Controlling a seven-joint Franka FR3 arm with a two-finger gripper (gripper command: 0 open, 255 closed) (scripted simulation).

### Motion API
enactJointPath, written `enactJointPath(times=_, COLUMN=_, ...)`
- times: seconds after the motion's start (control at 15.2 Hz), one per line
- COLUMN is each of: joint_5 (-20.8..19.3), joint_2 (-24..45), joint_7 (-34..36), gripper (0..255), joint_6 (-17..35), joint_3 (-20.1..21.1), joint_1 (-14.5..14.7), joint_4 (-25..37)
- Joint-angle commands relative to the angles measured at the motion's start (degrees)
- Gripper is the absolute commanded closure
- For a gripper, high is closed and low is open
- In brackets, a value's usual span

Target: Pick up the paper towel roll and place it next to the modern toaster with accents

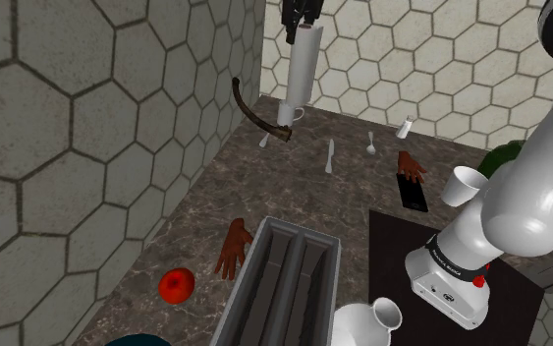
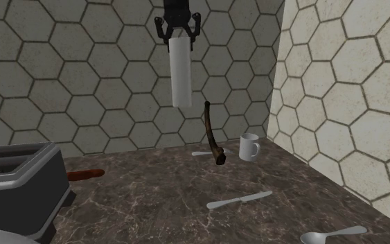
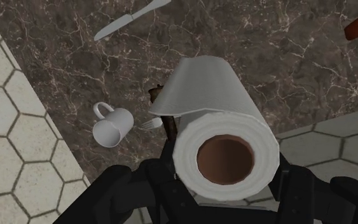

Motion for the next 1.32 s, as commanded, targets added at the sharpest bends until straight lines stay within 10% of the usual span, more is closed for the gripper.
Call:
enactJointPath(times=0.0, joint_5=-0.3, joint_2=-0.9, joint_7=2.6, gripper=255, joint_6=-0.1, joint_3=1.1, joint_1=1.5, joint_4=-1.0)
enactJointPath(times=1.25, joint_5=-3.7, joint_2=4.4, joint_7=28.1, gripper=255, joint_6=-3.6, joint_3=12.1, joint_1=16.7, joint_4=5.7)
